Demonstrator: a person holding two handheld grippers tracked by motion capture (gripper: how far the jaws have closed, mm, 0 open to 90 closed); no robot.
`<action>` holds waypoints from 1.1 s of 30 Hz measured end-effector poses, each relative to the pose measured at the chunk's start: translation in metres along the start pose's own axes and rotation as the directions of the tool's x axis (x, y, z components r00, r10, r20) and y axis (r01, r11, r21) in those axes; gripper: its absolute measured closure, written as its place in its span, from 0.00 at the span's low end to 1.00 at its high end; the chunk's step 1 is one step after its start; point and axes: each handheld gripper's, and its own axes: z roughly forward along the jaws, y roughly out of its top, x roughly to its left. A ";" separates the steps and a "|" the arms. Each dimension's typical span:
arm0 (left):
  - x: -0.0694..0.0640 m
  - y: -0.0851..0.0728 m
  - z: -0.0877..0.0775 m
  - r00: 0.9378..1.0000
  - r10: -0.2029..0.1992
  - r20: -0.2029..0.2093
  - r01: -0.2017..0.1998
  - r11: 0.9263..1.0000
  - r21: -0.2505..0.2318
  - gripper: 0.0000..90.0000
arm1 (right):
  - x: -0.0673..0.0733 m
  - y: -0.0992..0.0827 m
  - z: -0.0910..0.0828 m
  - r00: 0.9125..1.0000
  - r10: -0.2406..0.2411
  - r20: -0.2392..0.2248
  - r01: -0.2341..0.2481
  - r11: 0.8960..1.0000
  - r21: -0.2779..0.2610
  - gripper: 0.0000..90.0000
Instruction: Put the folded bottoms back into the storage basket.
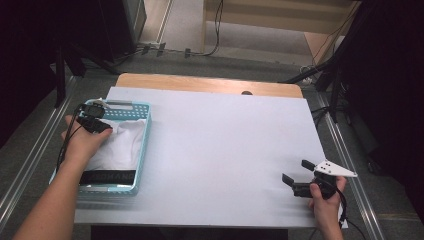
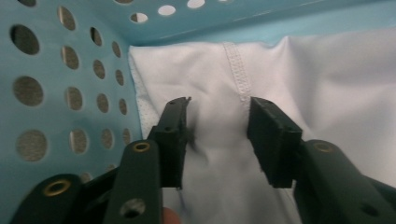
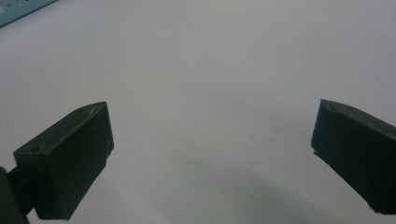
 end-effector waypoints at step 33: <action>-0.003 0.000 -0.049 1.000 0.003 0.020 0.003 0.954 -0.300 0.42 | -0.002 -0.001 -0.001 1.000 0.010 0.011 -0.010 1.000 -0.004 0.00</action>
